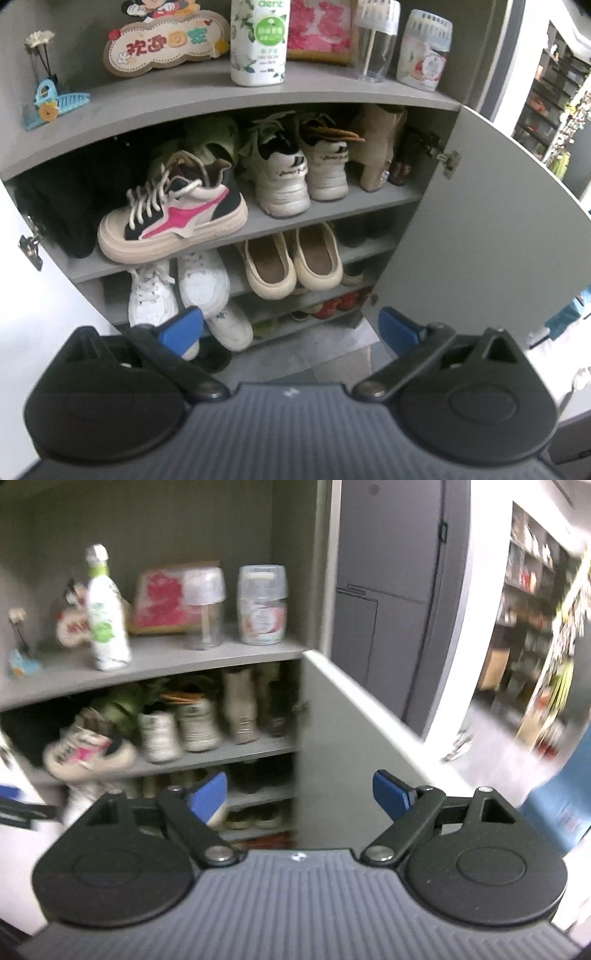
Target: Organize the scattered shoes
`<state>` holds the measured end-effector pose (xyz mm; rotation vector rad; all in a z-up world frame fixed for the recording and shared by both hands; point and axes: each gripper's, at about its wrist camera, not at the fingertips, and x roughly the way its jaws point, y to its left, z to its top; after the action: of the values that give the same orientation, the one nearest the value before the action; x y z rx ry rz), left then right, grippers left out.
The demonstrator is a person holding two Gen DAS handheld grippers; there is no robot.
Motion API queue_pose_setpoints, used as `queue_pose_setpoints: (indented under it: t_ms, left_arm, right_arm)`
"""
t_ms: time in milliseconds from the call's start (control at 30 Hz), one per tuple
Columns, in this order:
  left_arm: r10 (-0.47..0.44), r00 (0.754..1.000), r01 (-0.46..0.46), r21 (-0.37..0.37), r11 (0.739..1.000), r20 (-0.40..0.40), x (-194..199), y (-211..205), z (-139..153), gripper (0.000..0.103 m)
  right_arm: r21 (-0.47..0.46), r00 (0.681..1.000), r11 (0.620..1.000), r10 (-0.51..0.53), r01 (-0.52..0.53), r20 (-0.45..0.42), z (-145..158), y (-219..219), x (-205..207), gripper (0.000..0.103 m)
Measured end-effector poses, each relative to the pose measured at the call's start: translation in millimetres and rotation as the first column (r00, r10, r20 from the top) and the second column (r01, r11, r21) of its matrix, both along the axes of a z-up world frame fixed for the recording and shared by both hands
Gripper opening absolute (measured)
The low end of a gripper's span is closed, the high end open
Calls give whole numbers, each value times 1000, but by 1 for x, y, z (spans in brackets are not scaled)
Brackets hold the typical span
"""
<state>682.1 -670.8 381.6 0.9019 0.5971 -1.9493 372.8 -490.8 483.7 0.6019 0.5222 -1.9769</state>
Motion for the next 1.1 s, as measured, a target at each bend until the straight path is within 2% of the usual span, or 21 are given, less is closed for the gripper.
queue_pose_setpoints:
  t_ms: [33, 67, 167, 233, 400, 467, 567, 633, 767, 833, 900, 1100]
  left_arm:
    - [21, 1000, -21, -3, 1000, 5, -2, -2, 2, 102]
    - [49, 999, -49, -4, 999, 5, -4, -3, 3, 102]
    - [143, 990, -143, 1, 990, -9, -8, -2, 10, 102]
    - [185, 983, -185, 7, 983, -15, -14, -2, 12, 102]
    - [241, 970, -241, 14, 970, 13, -37, 2, 15, 102]
    - [261, 965, -261, 17, 965, 22, -46, 4, 18, 102]
    - [282, 959, -283, 30, 959, 34, -55, 8, 19, 102]
    - [292, 956, -294, 52, 954, 37, -62, 12, 20, 102]
    - [295, 955, -296, 61, 953, 36, -72, 15, 25, 102]
    - [292, 956, -294, 56, 954, 41, -77, 14, 29, 102]
    - [281, 959, -283, 50, 958, 45, -85, 13, 32, 102]
    - [235, 972, -235, 13, 972, 32, -104, 6, 42, 102]
  right_arm:
    - [16, 1000, 1000, 6, -6, -3, 1, -3, -20, 87]
    - [28, 1000, 1000, 9, -9, -1, 1, -6, -36, 82]
    - [81, 995, 996, 21, -28, 93, -5, -14, -92, 77]
    - [153, 990, 986, 51, -72, 133, -17, -19, -119, 72]
    - [223, 963, 964, 90, -149, 253, -43, -13, -158, 68]
    - [227, 953, 957, 115, -182, 280, -51, -5, -167, 62]
    - [192, 915, 958, 126, -212, 383, -62, 5, -185, 47]
    - [178, 903, 958, 134, -223, 409, -65, 6, -189, 45]
    - [124, 849, 945, 207, -301, 486, -69, 11, -195, 46]
    - [118, 846, 933, 248, -340, 471, -68, 13, -192, 46]
    - [94, 830, 919, 298, -384, 471, -68, 15, -191, 46]
    - [3, 745, 910, 337, -414, 576, -68, 17, -187, 47]
